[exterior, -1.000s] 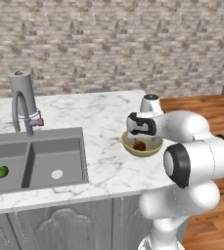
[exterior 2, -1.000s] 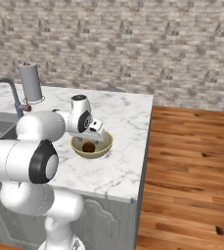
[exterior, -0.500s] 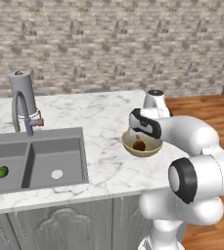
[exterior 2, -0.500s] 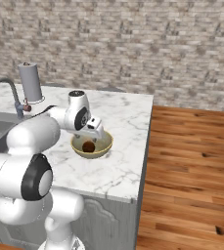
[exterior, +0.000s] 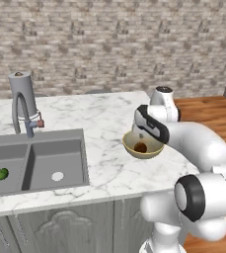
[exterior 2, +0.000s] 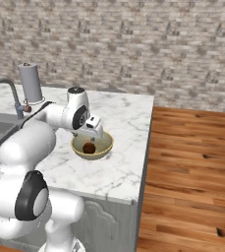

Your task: Pick the oranges from the cabinet and place them in one bowl. Pick the avocado from the sink and place it in the other bowl.

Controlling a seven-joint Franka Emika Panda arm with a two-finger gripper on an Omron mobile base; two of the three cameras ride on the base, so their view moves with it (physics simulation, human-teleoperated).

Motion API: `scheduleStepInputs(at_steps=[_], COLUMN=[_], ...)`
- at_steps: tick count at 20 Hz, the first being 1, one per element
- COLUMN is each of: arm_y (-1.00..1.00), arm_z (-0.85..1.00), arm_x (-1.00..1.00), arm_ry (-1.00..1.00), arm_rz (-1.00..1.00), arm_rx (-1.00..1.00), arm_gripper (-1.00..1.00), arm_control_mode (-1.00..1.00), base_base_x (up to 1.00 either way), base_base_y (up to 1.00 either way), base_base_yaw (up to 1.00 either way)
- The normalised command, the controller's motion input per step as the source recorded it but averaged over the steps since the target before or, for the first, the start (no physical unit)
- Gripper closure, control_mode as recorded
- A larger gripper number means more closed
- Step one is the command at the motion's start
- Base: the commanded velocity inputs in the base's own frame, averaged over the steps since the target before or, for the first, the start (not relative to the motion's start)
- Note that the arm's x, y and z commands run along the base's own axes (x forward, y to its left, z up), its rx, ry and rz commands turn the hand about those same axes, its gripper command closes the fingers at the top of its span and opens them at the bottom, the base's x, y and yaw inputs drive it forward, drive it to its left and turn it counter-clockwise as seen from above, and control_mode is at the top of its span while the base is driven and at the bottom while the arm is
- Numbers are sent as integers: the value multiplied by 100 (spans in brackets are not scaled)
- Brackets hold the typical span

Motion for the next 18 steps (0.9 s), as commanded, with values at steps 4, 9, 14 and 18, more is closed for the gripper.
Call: scheduleStepInputs(at_steps=[4,9,14,18], arm_y=[0,0,0,0], arm_z=[25,22,20,18], arm_x=[-20,-23,-28,-31], arm_ry=[-2,-5,-7,-12], arm_rz=[0,0,0,0], arm_rx=[3,2,3,4], arm_gripper=[-100,-100,-100,-100], arm_control_mode=[-100,-100,-100,-100], base_base_x=[0,0,0,0], base_base_y=[0,0,0,0], base_base_yaw=[0,0,0,0])
